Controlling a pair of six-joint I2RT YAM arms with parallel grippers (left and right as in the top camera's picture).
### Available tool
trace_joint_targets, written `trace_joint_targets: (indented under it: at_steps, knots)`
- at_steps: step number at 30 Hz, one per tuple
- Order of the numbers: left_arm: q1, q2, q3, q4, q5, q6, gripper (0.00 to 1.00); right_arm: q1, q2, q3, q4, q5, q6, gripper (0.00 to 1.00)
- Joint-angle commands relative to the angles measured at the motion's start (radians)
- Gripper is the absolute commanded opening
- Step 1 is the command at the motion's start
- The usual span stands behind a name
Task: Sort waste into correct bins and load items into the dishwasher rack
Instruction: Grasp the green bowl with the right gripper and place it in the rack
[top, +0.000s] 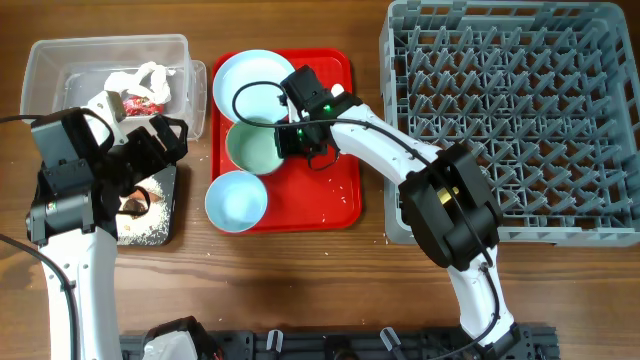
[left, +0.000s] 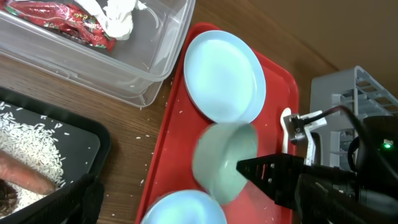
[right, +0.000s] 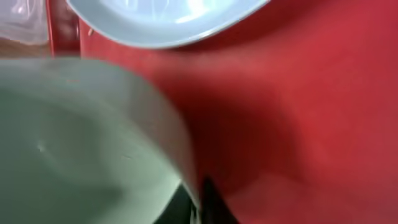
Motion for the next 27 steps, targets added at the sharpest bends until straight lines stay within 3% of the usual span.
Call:
trace_joint_targets:
  at_steps: [1, 12, 15, 20, 24, 27]
  knots:
    - [-0.004, 0.006, 0.017, 0.002, 0.015, 0.024, 1.00, 0.000, -0.013, 0.007, -0.016, 0.012, 0.013, 0.04]
    - [-0.004, 0.006, 0.017, 0.002, 0.015, 0.024, 1.00, -0.081, -0.376, 0.007, -0.163, 0.414, 0.006, 0.04]
    - [-0.004, 0.006, 0.017, 0.002, 0.015, 0.024, 1.00, -0.144, -0.487, 0.007, -0.196, 0.628, 0.006, 0.04]
    - [-0.004, 0.006, 0.017, 0.002, 0.015, 0.024, 1.00, -0.249, -0.554, 0.006, -0.203, 1.211, -0.057, 0.04]
    - [-0.004, 0.006, 0.017, 0.002, 0.015, 0.024, 1.00, -0.294, -0.473, 0.006, -0.091, 1.458, -0.289, 0.04]
    - [-0.004, 0.006, 0.017, 0.002, 0.015, 0.024, 1.00, -0.301, -0.369, 0.006, 0.121, 1.556, -0.605, 0.04]
